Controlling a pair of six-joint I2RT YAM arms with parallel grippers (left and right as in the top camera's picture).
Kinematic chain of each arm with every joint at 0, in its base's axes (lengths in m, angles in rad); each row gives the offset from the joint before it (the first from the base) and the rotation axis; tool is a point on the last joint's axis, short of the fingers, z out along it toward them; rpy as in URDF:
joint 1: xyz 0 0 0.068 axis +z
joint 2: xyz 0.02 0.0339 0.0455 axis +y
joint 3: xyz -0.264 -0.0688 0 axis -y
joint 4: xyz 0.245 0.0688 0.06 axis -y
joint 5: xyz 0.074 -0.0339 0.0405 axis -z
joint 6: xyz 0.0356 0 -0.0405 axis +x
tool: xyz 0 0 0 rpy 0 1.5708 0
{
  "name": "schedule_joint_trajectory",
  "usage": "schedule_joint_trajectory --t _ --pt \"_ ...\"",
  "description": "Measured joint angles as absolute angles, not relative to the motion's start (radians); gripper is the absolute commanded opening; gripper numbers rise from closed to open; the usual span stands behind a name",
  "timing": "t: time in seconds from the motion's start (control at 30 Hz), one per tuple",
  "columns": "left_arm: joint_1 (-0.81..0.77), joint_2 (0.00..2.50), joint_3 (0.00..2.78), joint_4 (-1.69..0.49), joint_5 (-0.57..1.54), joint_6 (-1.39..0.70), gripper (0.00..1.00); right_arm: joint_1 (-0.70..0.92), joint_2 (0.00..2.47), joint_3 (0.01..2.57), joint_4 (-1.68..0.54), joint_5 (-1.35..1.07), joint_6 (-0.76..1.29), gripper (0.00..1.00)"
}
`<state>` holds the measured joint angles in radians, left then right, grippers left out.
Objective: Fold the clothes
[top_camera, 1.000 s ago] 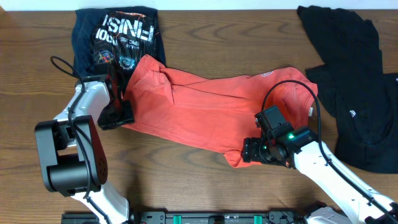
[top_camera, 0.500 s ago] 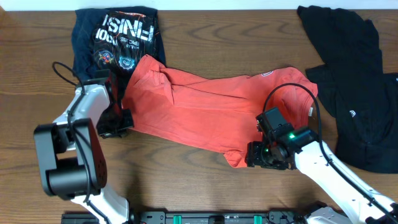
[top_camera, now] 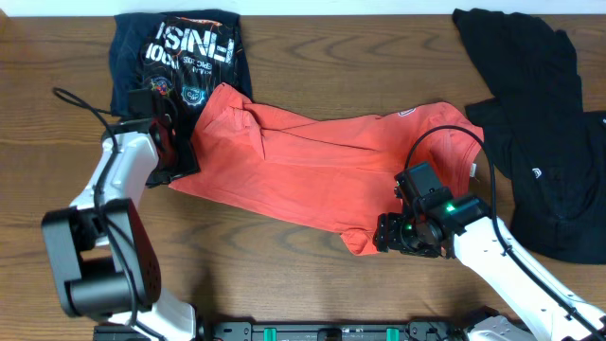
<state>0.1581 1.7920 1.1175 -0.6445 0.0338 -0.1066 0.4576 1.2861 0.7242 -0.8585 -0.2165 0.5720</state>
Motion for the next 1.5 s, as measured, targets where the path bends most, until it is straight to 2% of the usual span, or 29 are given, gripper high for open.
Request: schedule_joint_trajectory --t 0.2,0.23,0.27,0.4,0.67,0.77,0.93,1.1,1.3,1.5 --pt "0.158 1.871 1.118 -0.646 0.039 -0.101 0.63 0.458 1.286 0.724 -0.859 -0.216 0.569 0.7" --pt "0.158 1.873 1.118 -0.646 0.042 -0.1 0.6 0.458 1.286 0.724 -0.859 -0.216 0.567 0.7" --pt "0.158 1.873 1.118 -0.647 0.043 -0.101 0.54 0.458 1.286 0.724 -0.858 -0.216 0.566 0.7" --pt "0.157 1.873 1.118 -0.677 0.052 -0.102 0.07 0.458 1.286 0.724 -0.858 -0.216 0.565 0.69" --pt "0.156 1.874 1.119 -0.838 0.046 -0.108 0.06 0.454 1.286 0.724 -0.892 -0.215 0.556 0.55" --pt "0.156 1.874 1.118 -0.907 0.038 -0.133 0.06 0.442 1.285 0.724 -0.937 -0.213 0.556 0.54" --pt "0.156 1.827 1.118 -1.0 0.031 -0.176 0.06 0.411 1.254 0.724 -1.014 -0.211 0.556 0.56" --pt "0.156 1.681 1.118 -1.033 0.025 -0.188 0.06 0.405 1.184 0.724 -1.034 -0.21 0.555 0.65" --pt "0.156 1.531 1.118 -1.002 0.026 -0.191 0.06 0.405 1.183 0.724 -1.03 -0.18 0.555 0.65" --pt "0.156 1.518 1.118 -0.981 0.026 -0.191 0.06 0.405 1.248 0.724 -1.001 -0.125 0.561 0.63"
